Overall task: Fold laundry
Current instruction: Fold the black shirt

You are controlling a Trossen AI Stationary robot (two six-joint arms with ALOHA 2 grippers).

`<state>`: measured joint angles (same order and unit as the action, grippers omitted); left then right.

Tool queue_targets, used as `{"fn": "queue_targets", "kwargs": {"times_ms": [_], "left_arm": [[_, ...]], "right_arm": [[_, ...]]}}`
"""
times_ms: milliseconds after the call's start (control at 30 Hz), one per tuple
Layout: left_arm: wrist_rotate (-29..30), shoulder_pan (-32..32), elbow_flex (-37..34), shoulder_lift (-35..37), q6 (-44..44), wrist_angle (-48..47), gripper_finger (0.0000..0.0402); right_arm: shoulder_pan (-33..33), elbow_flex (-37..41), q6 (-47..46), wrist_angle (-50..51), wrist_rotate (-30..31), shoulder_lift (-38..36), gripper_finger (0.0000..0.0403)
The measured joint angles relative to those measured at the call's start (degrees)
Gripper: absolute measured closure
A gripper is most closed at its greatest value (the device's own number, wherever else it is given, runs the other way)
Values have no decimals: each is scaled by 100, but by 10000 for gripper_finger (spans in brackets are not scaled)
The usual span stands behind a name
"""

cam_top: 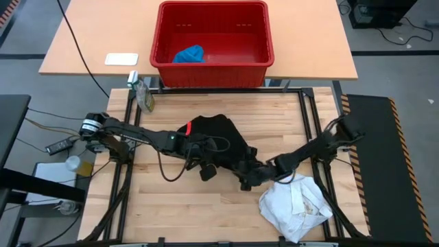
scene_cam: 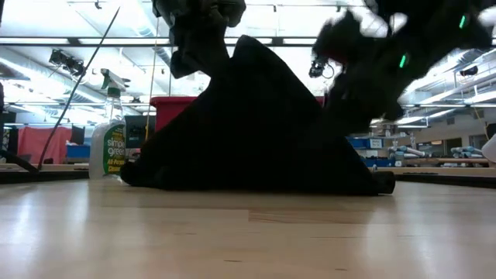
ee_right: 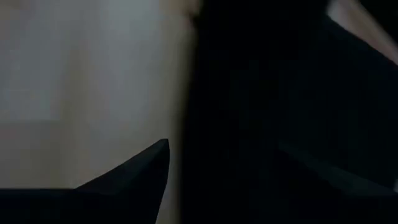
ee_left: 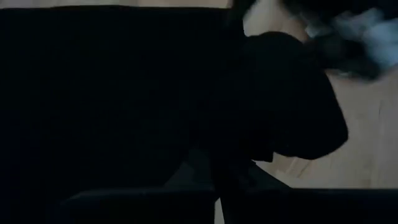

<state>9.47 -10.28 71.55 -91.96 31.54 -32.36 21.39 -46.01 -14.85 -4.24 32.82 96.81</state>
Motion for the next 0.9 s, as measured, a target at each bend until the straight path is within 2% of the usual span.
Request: {"fn": "queue_targets", "kwargs": {"times_ms": [100,167,233,333,367,400,500,567,733,900], "left_arm": [[-5,-57,0,-2,66,-85,401],[-4,-96,0,-4,52,-58,401],[-4,-99,0,-23,45,-90,398],[-60,-97,0,-22,285,-284,378],[-225,-95,0,18,330,-400,366],[-428,-93,0,73,332,-534,351],[-940,-191,2,345,372,-786,296],[-923,-363,8,487,482,-916,255],[55,-995,9,382,740,-1201,162],[935,-1454,9,-80,1320,-508,103]], "right_arm": [[-148,17,-191,-228,325,381,144],[-270,14,-166,-497,53,542,174],[-349,12,-247,-596,-198,617,227],[-436,12,-360,-475,-613,432,335],[-477,10,-353,-411,-873,307,367],[-525,5,-355,-319,-1121,171,382],[-653,4,-619,82,-1347,-242,381],[-742,5,-726,232,-1410,-479,384],[-1080,4,-1379,382,-2068,-783,391],[-1233,-215,-2255,823,-2331,-825,391]]}}
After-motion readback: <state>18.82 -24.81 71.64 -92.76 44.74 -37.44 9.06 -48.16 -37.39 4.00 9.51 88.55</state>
